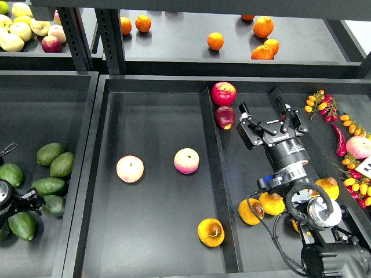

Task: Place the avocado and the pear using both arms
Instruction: 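Withdraw the left gripper and move the right gripper toward the yellow pear, then lower the right gripper onto the yellow-orange pear by the divider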

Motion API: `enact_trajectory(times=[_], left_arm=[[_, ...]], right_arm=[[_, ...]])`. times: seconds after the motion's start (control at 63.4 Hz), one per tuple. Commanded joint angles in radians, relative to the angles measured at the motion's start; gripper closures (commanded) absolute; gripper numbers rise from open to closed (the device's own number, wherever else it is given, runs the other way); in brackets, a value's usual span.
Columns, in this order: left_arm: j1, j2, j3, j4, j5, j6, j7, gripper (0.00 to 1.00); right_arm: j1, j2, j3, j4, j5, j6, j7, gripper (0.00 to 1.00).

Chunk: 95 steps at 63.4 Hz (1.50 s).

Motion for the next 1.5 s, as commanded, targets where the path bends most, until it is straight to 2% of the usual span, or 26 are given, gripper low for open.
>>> enact_trajectory(times=[0.0, 0.158, 0.378, 0.615, 0.725, 0.993, 1.166, 1.261, 1.419, 1.434, 1.482], left_arm=[[-0.01, 0.021, -0.043, -0.01, -0.004, 0.0, 0.0, 0.01], [-0.064, 0.098, -0.133, -0.014, -0.029, 0.0, 0.0, 0.01], [-0.131, 0.216, -0.17, 0.0, -0.127, 0.0, 0.0, 0.01], [-0.11, 0.288, -0.282, 0.0, -0.363, 0.0, 0.0, 0.01], [-0.076, 0.3, -0.405, 0.001, -0.486, 0.0, 0.0, 0.01], [0.08, 0.285, -0.761, -0.037, -0.659, 0.0, 0.0, 0.01], [0.269, 0.251, -1.057, -0.057, -0.714, 0.0, 0.0, 0.01], [0.405, 0.198, -1.237, -0.076, -0.728, 0.0, 0.0, 0.01], [0.554, 0.119, -1.442, -0.157, -0.731, 0.0, 0.0, 0.01], [0.613, 0.069, -1.528, -0.183, -0.73, 0.0, 0.0, 0.01], [0.648, 0.03, -1.583, -0.197, -0.73, 0.0, 0.0, 0.01]], right_arm=[[0.0, 0.0, -0.002, -0.003, 0.0, 0.0, 0.0, 0.0], [-0.002, 0.0, -0.019, -0.004, 0.0, 0.0, 0.0, 0.0], [-0.011, 0.0, -0.072, -0.003, -0.002, -0.002, 0.0, 0.0], [-0.012, 0.0, -0.109, -0.003, -0.006, -0.002, 0.0, 0.0], [-0.028, 0.0, -0.124, 0.0, -0.006, 0.003, 0.0, 0.0], [-0.063, 0.0, -0.126, 0.005, -0.006, 0.035, 0.0, 0.0], [-0.06, 0.0, -0.129, 0.007, -0.005, 0.041, -0.004, 0.0], [-0.057, 0.0, -0.129, 0.007, -0.006, 0.034, -0.004, 0.0], [-0.052, 0.0, -0.131, 0.01, -0.006, 0.034, -0.004, 0.0], [-0.046, 0.0, -0.144, 0.01, -0.005, 0.031, -0.006, 0.0], [-0.04, -0.009, -0.167, 0.01, -0.005, 0.029, -0.006, 0.0]])
